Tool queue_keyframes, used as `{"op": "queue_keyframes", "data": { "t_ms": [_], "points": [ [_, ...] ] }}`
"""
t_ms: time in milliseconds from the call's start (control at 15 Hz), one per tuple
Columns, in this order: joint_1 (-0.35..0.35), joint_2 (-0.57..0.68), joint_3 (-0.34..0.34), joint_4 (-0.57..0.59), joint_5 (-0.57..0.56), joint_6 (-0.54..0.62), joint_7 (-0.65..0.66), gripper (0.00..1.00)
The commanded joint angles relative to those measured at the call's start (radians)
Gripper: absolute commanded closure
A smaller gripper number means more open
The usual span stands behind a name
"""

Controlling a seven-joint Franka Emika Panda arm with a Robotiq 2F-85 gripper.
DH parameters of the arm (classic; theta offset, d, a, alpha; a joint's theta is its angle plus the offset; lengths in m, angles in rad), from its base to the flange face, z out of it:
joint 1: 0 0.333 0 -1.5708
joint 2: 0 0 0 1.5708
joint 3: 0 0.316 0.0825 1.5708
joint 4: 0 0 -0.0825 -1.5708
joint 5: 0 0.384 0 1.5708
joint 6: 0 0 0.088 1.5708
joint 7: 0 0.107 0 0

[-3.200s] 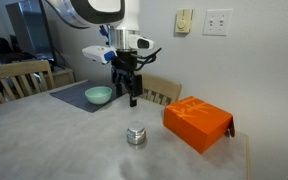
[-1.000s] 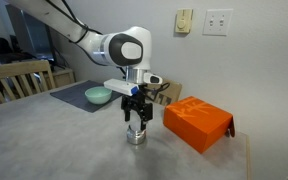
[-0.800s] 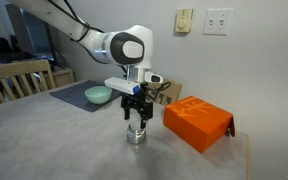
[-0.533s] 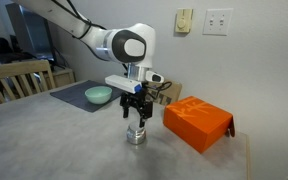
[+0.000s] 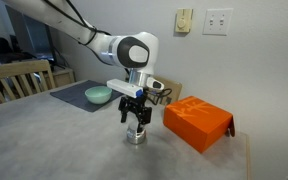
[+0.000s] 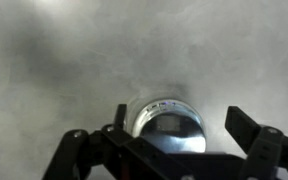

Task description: Take the lid off the bottle and put it on the table

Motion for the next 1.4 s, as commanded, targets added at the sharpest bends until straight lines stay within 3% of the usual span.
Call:
{"op": "queue_keyframes", "data": {
  "t_ms": [0, 333, 467, 533, 600, 667, 733, 800, 933, 1333],
  "points": [
    [-0.011, 0.06, 0.007, 0.083, -0.003, -0.068, -0.011, 0.0],
    [-0.012, 0.093, 0.008, 0.122, -0.003, -0.087, -0.013, 0.0],
    [-0.013, 0.098, 0.008, 0.129, -0.002, -0.087, -0.013, 0.16],
    [-0.014, 0.1, 0.008, 0.131, -0.002, -0.084, -0.014, 0.29],
    [-0.014, 0.099, 0.008, 0.13, -0.002, -0.084, -0.014, 0.3],
    [-0.014, 0.097, 0.008, 0.128, -0.002, -0.082, -0.014, 0.29],
    [-0.015, 0.097, 0.008, 0.129, -0.002, -0.08, -0.015, 0.21],
    [-0.014, 0.095, 0.007, 0.126, -0.003, -0.076, -0.013, 0.07],
    [-0.014, 0.091, 0.006, 0.126, -0.004, -0.067, -0.013, 0.01],
    [-0.021, 0.091, 0.009, 0.15, 0.001, -0.067, -0.021, 0.0]
  ]
}}
